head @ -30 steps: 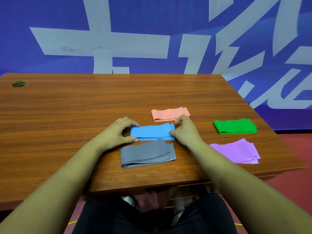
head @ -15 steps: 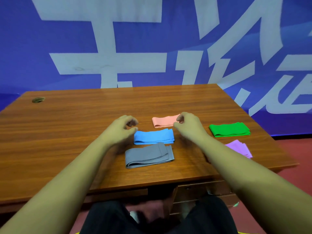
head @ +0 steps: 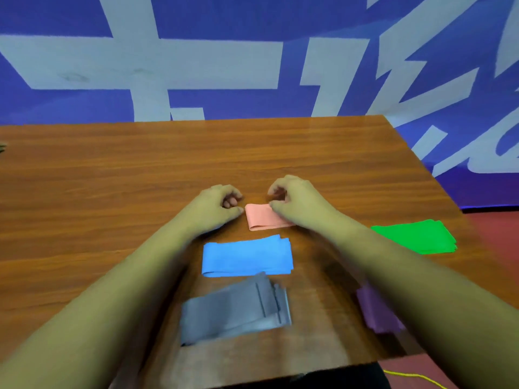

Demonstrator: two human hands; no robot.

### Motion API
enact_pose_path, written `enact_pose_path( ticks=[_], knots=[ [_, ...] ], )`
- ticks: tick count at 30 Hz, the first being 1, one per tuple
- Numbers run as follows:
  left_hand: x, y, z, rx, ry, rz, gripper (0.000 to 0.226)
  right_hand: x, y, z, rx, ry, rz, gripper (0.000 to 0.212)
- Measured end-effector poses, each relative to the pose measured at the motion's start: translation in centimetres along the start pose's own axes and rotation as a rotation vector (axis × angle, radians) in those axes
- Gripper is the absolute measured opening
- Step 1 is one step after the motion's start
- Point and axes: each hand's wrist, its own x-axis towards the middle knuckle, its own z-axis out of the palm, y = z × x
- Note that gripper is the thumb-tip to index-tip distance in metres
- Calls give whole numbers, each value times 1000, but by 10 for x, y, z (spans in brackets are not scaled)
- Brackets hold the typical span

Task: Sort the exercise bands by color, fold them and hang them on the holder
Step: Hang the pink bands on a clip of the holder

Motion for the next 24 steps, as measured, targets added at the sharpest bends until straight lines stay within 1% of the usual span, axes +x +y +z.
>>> enact_pose_path(
  ticks=[2, 4, 6, 8, 10, 13, 15, 18, 21, 24],
  knots=[
    [4, 0, -5, -2, -56, -31, 27, 10, 0, -8, 26, -29, -1, 22],
    [0, 6, -3, 0, -108, -33, 35, 10, 1, -9, 47, -63, 11, 26],
    [0, 14, -10, -28, -162, -84, 45, 12, 1, -11, 16, -148, 28, 32],
    [-2, 23, -17, -76, -212, -146, 46, 10, -2, -14, -46, -231, 64, 42],
    [-2, 31, -21, -96, -247, -193, 45, 7, -7, -19, -32, -299, 105, 52],
    [0, 41, -20, -85, -281, -251, 52, 6, -16, -19, -57, -396, 107, 58],
    [1, 41, -16, -73, -284, -259, 47, 7, -19, -15, -92, -401, 85, 57],
    [2, 39, -13, -89, -235, -267, 31, 8, -17, -7, -118, -354, 85, 54],
    [3, 35, -10, -111, -214, -281, 31, 8, -15, -2, -141, -330, 59, 48],
    [5, 33, -7, -70, -253, -259, 28, 7, -12, 1, -119, -300, 35, 42]
  ],
)
